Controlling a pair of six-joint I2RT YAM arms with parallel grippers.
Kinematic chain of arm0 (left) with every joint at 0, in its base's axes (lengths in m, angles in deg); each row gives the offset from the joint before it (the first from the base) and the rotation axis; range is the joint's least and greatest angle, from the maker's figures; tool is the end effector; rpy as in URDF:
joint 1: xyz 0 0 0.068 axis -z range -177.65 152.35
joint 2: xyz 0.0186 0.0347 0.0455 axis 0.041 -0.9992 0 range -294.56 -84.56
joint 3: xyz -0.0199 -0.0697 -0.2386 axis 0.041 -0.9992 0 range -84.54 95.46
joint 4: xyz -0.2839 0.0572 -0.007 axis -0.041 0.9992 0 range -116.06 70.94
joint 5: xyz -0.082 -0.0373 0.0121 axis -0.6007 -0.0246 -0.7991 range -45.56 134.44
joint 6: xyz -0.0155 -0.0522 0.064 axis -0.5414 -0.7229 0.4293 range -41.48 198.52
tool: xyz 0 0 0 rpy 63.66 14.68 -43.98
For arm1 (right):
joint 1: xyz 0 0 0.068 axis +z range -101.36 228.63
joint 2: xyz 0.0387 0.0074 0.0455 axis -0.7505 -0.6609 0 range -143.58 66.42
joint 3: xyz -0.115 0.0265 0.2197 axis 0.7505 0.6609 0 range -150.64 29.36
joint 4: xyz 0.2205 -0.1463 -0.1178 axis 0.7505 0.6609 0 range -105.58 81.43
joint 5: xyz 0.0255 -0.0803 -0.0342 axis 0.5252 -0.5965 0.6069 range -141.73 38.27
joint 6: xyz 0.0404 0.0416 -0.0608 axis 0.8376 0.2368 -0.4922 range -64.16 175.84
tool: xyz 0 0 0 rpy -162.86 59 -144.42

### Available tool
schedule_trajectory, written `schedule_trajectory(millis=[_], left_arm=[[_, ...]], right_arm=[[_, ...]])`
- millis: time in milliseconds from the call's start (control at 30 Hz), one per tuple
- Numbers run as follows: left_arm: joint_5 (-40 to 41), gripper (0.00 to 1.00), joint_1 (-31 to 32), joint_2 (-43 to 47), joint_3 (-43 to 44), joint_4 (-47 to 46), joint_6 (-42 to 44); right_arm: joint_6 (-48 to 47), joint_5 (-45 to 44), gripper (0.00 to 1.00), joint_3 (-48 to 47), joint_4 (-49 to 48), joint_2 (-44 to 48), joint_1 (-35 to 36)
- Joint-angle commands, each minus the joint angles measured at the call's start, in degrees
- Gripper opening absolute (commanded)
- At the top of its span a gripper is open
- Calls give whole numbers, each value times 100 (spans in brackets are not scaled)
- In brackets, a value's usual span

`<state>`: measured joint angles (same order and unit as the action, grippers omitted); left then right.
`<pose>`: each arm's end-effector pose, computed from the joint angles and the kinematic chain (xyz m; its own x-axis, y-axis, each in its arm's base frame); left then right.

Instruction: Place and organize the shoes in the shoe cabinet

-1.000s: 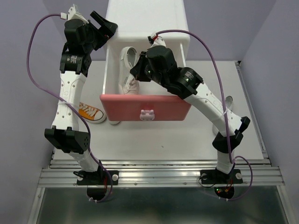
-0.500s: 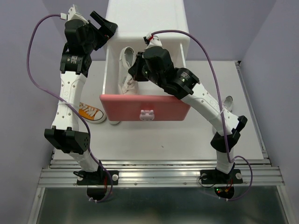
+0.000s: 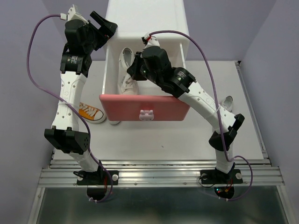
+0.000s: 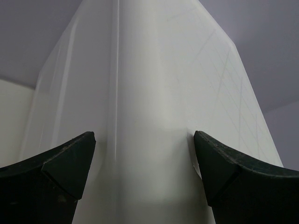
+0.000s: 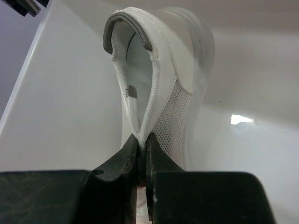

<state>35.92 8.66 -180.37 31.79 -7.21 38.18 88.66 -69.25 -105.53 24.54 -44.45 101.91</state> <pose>0.4236 -0.0578 0.5088 -0.1435 -0.6282 -0.7647 0.2138 0.7348 -0.6437 0.2992 0.3640 0.4642 -0.4599 0.2480 -0.8527 -0.4072 0.7944 0.4507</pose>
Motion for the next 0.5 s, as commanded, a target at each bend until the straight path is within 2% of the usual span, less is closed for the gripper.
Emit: schedule_trajectory(millis=[0,300,400,467], left_arm=[[640,96,-86,-544,-445,1543,536],[667,96,-86,-570,-454,1516,509],[667,96,-86,-570,-498,1490,474],[667,96,-94,-562,-533,1472,448]], right_arm=[[-91,125,2,24,-725,-163,-98],[49,73,3,59,-786,-260,-203],[32,56,8,24,-786,-304,-204],[-21,-6,14,15,-786,-321,-204]])
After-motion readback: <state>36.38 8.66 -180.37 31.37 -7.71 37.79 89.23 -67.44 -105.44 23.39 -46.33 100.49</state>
